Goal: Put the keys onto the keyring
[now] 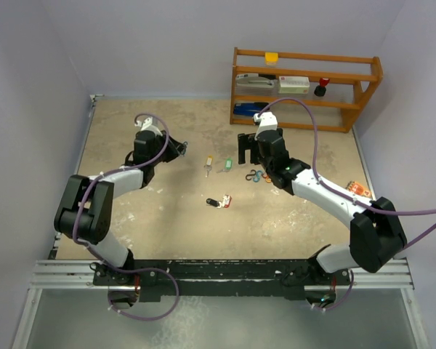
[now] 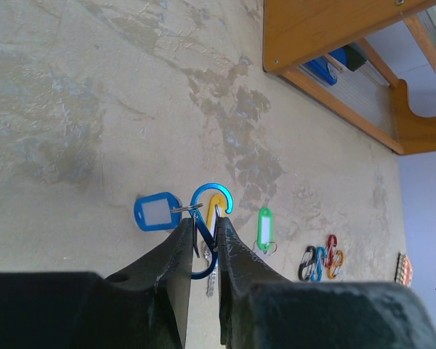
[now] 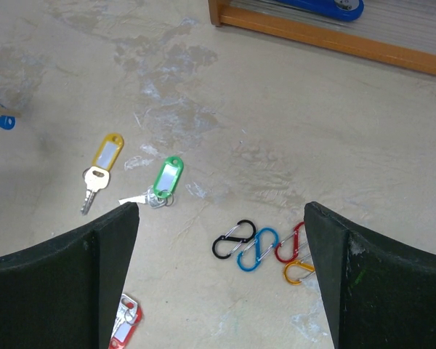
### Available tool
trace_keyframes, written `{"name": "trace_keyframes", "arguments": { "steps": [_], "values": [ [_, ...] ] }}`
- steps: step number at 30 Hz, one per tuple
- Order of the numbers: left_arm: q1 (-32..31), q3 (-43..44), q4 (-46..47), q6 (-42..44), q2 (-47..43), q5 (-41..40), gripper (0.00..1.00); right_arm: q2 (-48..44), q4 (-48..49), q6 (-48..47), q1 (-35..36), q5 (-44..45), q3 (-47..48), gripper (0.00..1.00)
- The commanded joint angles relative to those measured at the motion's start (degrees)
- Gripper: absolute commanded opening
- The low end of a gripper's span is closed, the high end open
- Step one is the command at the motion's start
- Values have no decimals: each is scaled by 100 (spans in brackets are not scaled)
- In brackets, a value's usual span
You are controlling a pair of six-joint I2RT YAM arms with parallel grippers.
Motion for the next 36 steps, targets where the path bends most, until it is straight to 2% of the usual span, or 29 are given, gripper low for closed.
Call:
{"name": "trace_keyframes", "arguments": {
  "steps": [1, 17, 21, 28, 36],
  "values": [
    [40, -20, 848, -204, 222, 191, 14, -160, 97, 20, -31, -25, 30, 98],
    [58, 509, 1959, -533, 1370, 60, 18, -64, 88, 24, -41, -113, 57, 98],
    [61, 707, 2170, -599, 1535, 200, 24, -31, 65, 7, -44, -116, 80, 98],
    [58, 713, 2173, -602, 1427, 273, 45, -20, 46, 9, -49, -170, 96, 98],
    [45, 439, 1667, -407, 744, 84, 52, 80, -134, -16, -49, -183, 219, 98]
  ]
}}
